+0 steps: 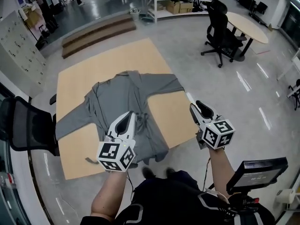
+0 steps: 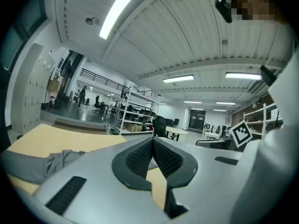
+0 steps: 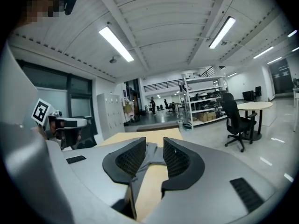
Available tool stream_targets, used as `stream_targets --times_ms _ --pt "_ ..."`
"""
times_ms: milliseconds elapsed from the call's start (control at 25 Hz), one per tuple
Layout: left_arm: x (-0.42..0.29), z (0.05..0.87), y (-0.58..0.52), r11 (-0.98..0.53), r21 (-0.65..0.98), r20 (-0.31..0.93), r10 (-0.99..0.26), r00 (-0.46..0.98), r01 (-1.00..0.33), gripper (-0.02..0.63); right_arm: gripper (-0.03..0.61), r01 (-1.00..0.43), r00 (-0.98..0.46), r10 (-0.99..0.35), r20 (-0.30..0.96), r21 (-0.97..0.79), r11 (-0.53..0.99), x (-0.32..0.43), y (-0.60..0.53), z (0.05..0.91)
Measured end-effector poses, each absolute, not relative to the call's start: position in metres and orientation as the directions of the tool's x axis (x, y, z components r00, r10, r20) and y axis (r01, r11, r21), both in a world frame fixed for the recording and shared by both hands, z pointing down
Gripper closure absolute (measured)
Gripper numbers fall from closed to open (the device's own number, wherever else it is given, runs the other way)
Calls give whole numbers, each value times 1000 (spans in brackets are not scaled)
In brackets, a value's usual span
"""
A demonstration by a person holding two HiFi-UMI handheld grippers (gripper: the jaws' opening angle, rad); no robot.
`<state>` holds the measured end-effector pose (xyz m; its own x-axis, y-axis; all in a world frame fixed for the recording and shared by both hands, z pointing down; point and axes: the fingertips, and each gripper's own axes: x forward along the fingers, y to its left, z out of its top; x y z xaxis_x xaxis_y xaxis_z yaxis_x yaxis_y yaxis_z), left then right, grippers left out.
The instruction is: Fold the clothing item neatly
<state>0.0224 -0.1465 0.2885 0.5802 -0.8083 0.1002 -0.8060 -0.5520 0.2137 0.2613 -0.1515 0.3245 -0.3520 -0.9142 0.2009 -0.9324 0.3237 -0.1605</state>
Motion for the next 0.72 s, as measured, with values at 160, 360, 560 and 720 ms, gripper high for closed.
stream_targets --times_ms 160,360,560,720 --pt "41 303 -181 -606 226 132 -756 641 -762 614 469 -959 -274 -930 244 -142 245 287 -169 344" --pt "84 319 -220 -650 227 189 -701 687 -725 614 451 -970 -234 -925 300 -134 202 326 -197 377" --pt "142 349 -261 -664 232 271 -657 703 -710 614 446 -967 -252 -902 349 -137 217 365 -241 419" --pt "189 381 -292 -660 234 369 -618 694 -713 614 446 -956 -294 -856 426 -139 259 389 -276 470"
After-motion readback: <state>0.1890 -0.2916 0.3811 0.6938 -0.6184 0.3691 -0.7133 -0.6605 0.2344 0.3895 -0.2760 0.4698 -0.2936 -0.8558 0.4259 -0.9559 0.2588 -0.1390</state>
